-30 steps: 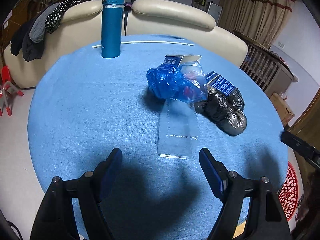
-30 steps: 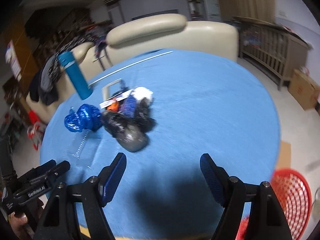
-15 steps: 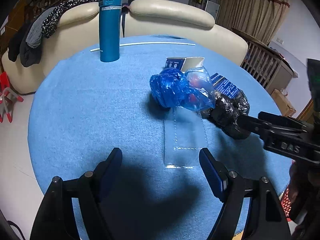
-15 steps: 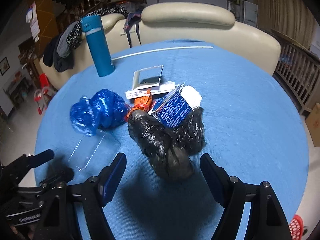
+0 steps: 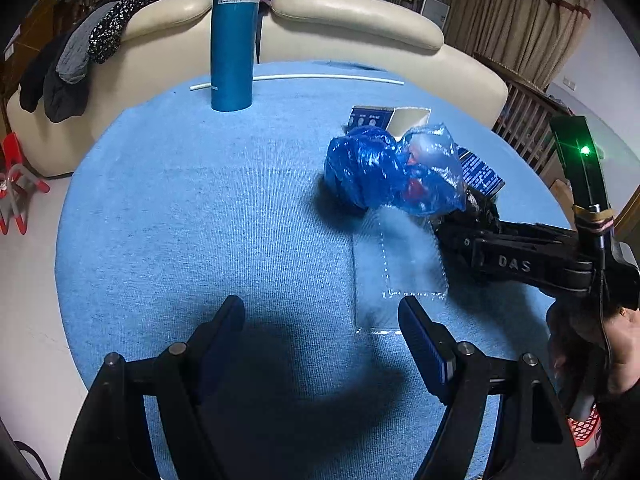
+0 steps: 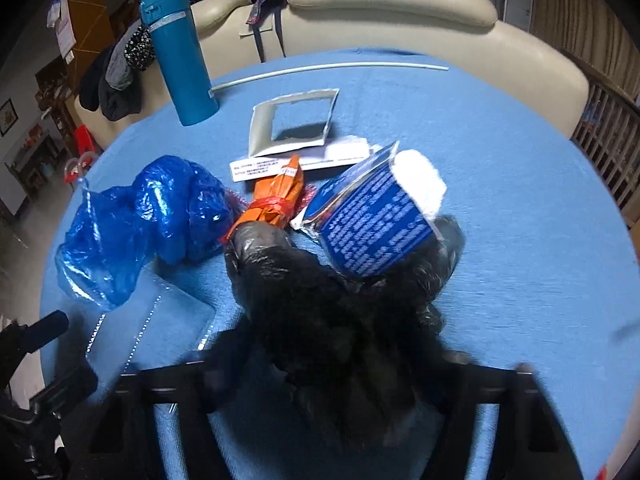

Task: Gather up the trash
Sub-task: 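Grasp the black plastic bags with right tool while left tool grasps the clear plastic tray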

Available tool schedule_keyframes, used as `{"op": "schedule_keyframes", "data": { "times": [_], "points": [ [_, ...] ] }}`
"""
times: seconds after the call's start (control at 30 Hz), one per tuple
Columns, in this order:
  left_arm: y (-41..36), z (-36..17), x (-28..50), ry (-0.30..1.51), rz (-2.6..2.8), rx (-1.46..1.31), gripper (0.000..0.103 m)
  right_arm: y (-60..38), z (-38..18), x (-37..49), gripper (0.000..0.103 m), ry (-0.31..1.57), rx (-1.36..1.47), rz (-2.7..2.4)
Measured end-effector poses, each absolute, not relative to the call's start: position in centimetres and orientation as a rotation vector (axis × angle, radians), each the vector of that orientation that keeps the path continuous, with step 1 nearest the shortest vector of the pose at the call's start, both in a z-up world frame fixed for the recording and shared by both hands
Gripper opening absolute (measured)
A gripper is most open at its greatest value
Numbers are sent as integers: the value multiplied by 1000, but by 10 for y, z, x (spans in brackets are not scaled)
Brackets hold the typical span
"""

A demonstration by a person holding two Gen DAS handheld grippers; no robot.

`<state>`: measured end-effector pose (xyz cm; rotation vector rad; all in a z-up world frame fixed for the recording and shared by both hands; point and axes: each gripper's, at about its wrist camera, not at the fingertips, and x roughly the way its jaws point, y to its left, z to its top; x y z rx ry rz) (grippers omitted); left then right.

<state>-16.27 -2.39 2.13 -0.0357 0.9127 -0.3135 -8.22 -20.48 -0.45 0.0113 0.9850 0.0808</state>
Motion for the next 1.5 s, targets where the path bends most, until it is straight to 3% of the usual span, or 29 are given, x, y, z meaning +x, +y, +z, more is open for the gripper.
{"op": "schedule_keyframes", "data": {
  "times": [0.07, 0.13, 0.73, 1.07, 1.1, 1.13, 1.2, 1.5],
  "points": [
    [-25, 20, -162, 918, -313, -33, 80, -203, -5, -83, 48, 974, 9, 91],
    [-28, 20, -161, 926, -315, -32, 80, -208, -4, -87, 46, 969, 30, 104],
    [-87, 52, -151, 891, -377, -20, 80, -261, -5, -148, 46, 917, 219, 21],
    [-118, 16, -111, 1012, -283, 15, 79, -279, 1, -181, 46, 891, 273, -27],
    [-115, 14, -112, 1018, -294, -1, 66, -282, 1, -186, 46, 892, 278, -33],
    [-112, 12, -114, 1019, -306, -14, 64, -283, 0, -191, 46, 893, 282, -38],
    [-108, 14, -122, 1001, -319, -6, 50, -286, -1, -198, 46, 891, 292, -43],
    [-80, 23, -159, 965, -347, -44, 46, -269, 8, -215, 46, 866, 313, -40]
  ]
}}
